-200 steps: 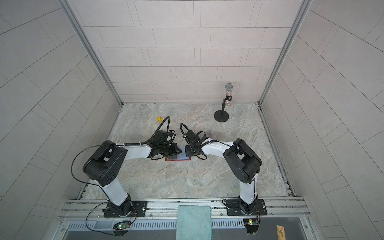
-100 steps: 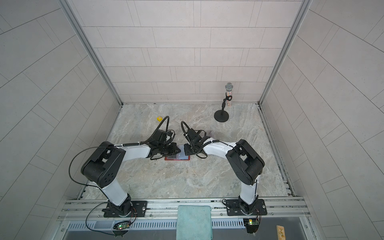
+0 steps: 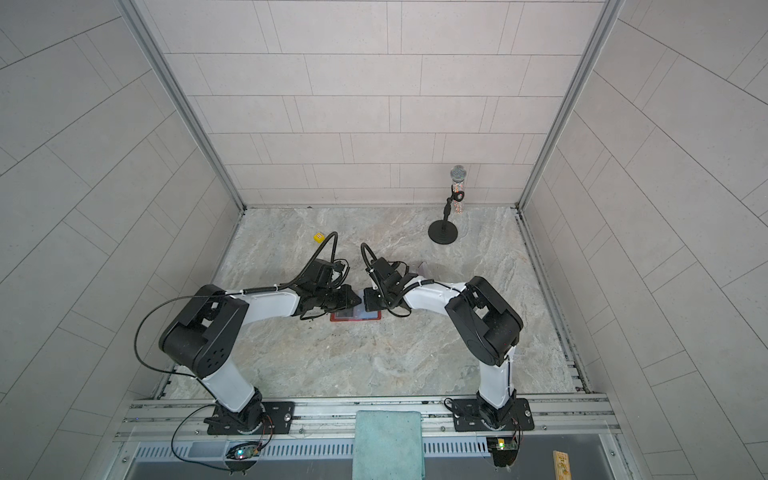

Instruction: Put the credit cards into the card holder

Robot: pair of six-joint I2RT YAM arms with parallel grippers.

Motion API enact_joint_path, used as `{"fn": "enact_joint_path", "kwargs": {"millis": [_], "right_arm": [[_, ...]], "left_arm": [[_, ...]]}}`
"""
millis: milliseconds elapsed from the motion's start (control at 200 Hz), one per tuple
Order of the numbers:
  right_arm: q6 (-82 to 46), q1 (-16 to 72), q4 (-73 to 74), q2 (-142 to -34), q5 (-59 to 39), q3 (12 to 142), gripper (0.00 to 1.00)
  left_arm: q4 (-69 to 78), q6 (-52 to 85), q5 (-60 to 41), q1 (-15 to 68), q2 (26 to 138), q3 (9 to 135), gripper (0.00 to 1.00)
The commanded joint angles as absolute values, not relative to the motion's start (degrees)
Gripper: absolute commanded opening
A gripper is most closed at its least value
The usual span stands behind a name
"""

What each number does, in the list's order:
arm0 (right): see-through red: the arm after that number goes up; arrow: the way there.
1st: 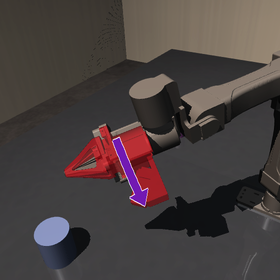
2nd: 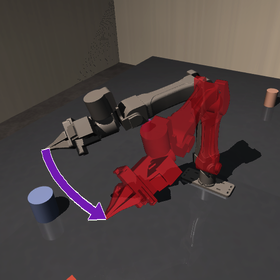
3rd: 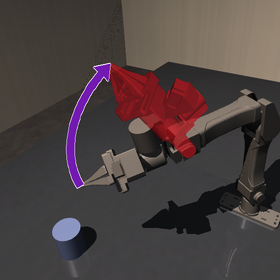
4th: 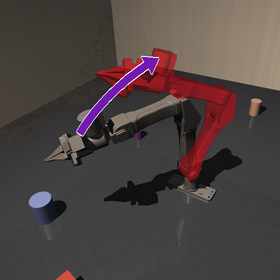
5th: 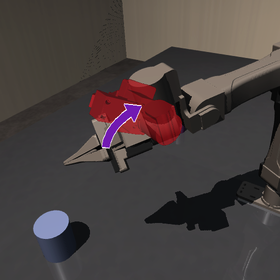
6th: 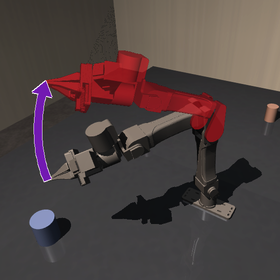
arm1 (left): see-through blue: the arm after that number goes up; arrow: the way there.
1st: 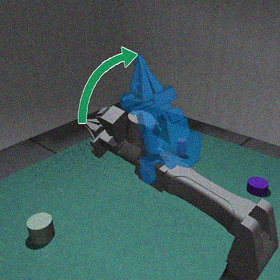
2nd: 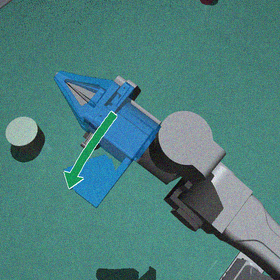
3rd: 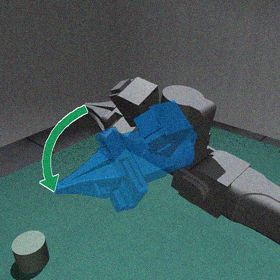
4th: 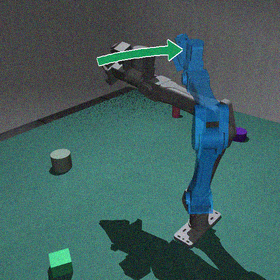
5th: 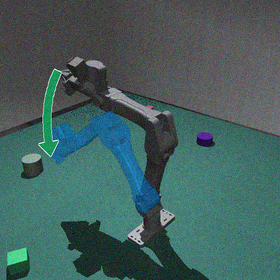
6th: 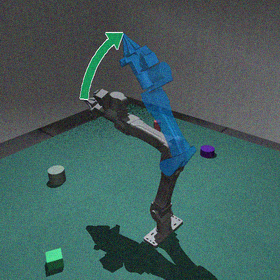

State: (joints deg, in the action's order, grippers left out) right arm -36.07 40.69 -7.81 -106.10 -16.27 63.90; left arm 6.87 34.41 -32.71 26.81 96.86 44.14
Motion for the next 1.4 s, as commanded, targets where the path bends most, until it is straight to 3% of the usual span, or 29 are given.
{"fn": "enact_joint_path", "kwargs": {"millis": [0,155,495,826,1151,1396], "right_arm": [[-37.2,40.5,-3.4,-106.7,-18.9,62.8,0.08],[-38.1,40.7,-0.9,-107.6,-20.8,63.0,0.11],[-38.0,42.3,-0.8,-111.1,-23.2,66.0,0.16],[-38.1,43.1,-1.7,-112.9,-22.0,67.3,0.12],[-36.1,43.1,-4.7,-106.3,-18.4,66.3,0.12],[-30.6,42.3,-14.5,-96.9,-10.1,66.4,0.18]], "left_arm": [[6.4,33.2,-31.8,27.0,93.4,43.1,0.31],[3.8,31.5,-27.2,27.0,88.7,41.7,0.42],[-0.9,29.5,-15.5,26.9,78.4,38.3,0.42],[-0.1,29.0,-18.1,26.9,84.1,38.4,0.29],[1.3,29.7,-17.1,26.8,89.6,37.9,0.29],[-1.5,29.3,-16.1,26.8,87.4,39.7,0.34]]}}
